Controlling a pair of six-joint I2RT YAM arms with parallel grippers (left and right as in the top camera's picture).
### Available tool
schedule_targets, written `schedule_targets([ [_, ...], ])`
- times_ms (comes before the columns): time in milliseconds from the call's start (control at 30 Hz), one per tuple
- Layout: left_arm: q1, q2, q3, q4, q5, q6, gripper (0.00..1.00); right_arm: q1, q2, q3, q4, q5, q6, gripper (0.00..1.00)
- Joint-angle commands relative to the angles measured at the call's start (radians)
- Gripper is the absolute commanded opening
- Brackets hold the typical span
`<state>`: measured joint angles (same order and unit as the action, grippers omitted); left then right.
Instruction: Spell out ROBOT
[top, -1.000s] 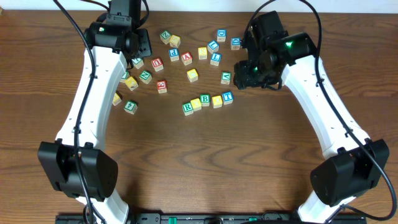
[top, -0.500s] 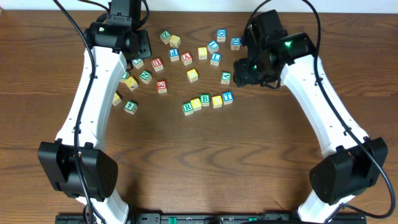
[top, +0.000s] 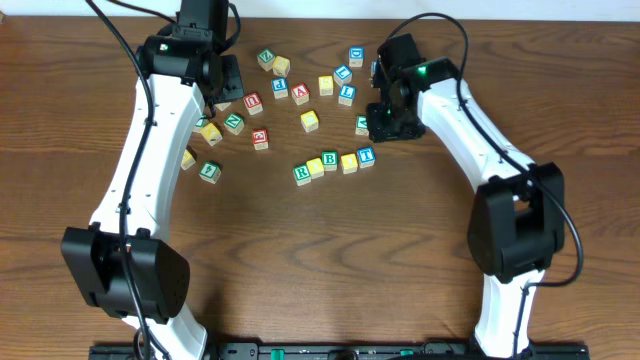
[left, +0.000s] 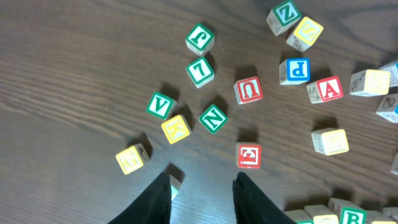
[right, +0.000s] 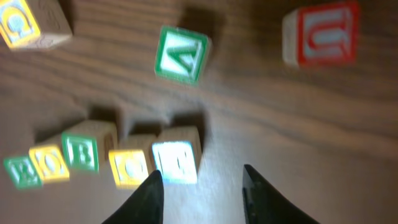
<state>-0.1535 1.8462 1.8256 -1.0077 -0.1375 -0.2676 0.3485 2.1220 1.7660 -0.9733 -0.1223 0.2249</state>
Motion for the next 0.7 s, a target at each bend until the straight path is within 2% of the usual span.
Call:
schedule_targets([
  [0,0.0,0.017,-0.01,-0.011,-0.001,-0.053,0.27,0.023,0.024,-0.004,0.053,-0.039,0.006,0.31],
  [133,-0.005,0.017,-0.039,-0.013,0.0,-0.102,0.22,0.037,0.03,-0.004,0.115,-0.032,0.014,0.31],
  [300,-0.005,0.017,-0.105,-0.013,0.0,-0.162,0.14,0.024,0.032,-0.004,0.063,0.046,0.105,0.29],
  [467,-0.014,0.017,-0.161,-0.009,0.063,-0.169,0.1,0.01,0.043,-0.005,0.015,0.056,0.104,0.29],
  [600,-0.035,0.017,-0.197,-0.008,0.063,-0.175,0.08,0.01,0.072,-0.011,-0.002,0.061,0.088,0.26],
  [667,-0.048,0.017,-0.209,-0.008,0.063,-0.176,0.08,0.01,0.092,-0.014,-0.011,0.061,0.088,0.21],
])
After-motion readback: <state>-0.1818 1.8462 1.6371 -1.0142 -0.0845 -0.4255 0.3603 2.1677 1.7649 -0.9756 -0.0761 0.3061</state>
